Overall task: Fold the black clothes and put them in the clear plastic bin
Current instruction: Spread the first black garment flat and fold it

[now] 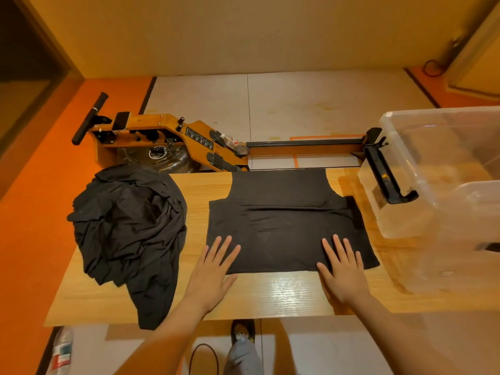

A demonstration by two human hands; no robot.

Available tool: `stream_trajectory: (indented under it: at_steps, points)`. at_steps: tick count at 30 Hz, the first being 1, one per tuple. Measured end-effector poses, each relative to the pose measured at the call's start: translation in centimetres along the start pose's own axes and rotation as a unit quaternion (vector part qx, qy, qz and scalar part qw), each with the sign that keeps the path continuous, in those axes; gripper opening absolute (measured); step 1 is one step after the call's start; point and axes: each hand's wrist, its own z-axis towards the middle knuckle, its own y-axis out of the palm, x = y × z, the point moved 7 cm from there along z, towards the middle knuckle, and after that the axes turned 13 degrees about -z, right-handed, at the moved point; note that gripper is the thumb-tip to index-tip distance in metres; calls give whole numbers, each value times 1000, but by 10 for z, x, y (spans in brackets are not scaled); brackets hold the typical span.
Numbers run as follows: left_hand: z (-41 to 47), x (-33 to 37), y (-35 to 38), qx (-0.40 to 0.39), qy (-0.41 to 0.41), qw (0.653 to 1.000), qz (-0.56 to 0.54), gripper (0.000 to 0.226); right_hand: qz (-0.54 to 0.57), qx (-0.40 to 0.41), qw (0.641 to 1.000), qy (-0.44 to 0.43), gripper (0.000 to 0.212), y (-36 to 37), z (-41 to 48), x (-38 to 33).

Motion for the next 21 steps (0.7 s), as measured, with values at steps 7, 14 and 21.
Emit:
stream_trajectory:
  at_steps: [7,14,21]
  points:
    - [-14,-18,12,-35,-33,999,16,63,-6,-24,1000,-12,104,17,-19,2]
    - [-67,-15,20,-23,-51,998,9,64,15,-13,998,-51,105,25,-45,-4]
    - [-110,2,36,-43,-85,995,-4,70,5,-5,998,-68,104,37,-70,-2]
